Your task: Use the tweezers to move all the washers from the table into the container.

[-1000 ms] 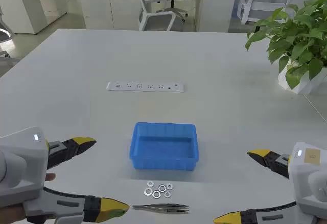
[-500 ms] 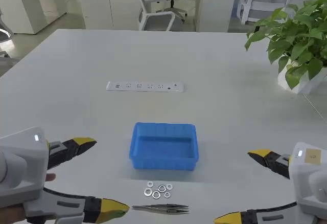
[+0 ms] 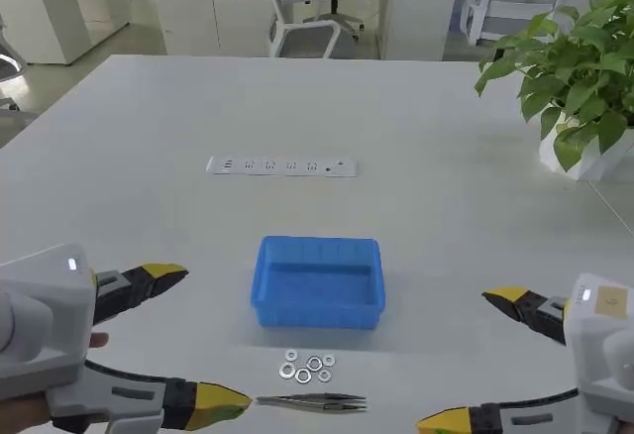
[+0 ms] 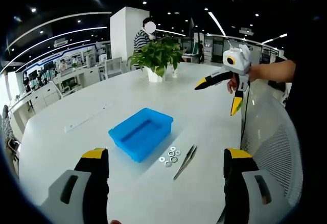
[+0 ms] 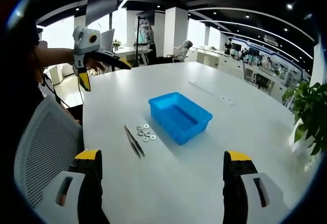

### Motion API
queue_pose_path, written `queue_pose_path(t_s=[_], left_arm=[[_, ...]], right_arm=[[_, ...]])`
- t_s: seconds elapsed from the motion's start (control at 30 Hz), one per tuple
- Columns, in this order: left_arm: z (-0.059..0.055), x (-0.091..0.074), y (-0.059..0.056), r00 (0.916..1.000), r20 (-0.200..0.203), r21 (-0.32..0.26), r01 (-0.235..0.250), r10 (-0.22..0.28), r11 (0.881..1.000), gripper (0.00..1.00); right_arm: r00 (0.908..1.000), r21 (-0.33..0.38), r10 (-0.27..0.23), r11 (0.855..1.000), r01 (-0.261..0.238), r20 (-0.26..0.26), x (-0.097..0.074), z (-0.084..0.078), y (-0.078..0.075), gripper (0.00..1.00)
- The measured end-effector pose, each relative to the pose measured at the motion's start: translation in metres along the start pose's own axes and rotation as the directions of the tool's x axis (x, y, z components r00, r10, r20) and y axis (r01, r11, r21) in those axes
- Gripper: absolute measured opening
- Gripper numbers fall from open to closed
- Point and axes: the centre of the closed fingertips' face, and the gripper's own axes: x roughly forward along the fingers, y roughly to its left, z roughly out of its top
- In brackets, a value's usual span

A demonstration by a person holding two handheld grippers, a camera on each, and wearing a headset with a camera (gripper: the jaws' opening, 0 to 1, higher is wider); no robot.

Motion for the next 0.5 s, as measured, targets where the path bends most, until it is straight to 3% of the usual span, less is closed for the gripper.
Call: queue_pose_path(t_s=[0.5], left_arm=[[0.0007, 0.0010, 0.0010, 1.0000, -0.004, 0.005, 0.001, -0.001, 1.000, 0.99]], right_arm=[[1.0000, -0.006, 0.003, 1.000, -0.003, 0.000, -0.0016, -0.0014, -0.0009, 0.99]])
